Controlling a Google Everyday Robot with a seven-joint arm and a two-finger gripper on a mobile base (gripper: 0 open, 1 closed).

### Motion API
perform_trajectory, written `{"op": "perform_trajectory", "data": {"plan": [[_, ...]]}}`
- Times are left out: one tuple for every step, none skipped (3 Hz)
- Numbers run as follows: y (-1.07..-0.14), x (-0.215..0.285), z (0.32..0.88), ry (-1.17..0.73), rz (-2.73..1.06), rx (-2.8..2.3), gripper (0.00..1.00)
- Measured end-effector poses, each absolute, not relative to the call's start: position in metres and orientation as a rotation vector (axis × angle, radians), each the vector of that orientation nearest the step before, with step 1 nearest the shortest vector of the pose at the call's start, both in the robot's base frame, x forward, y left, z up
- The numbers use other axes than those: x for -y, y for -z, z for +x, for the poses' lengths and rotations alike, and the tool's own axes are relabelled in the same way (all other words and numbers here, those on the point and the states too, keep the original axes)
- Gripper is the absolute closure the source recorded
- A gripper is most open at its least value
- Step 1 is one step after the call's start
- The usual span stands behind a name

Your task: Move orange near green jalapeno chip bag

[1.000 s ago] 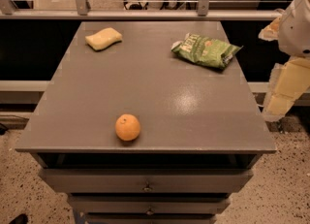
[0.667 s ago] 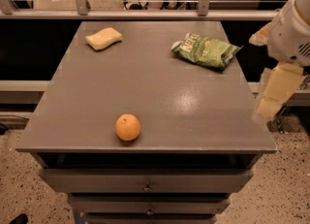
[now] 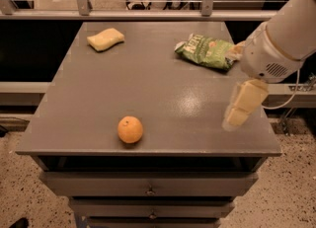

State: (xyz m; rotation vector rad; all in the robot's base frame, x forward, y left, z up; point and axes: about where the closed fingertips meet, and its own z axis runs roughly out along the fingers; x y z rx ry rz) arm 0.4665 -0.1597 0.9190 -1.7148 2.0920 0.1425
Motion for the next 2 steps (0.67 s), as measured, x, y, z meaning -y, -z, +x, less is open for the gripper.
{"op": "perform_trajectory", "data": {"plan": [[-0.896, 0.115, 0.474, -0.27, -1.682, -2.024, 0.0], [-0.879, 0.074, 0.475, -0.391, -1.652, -1.965, 0.0]]}}
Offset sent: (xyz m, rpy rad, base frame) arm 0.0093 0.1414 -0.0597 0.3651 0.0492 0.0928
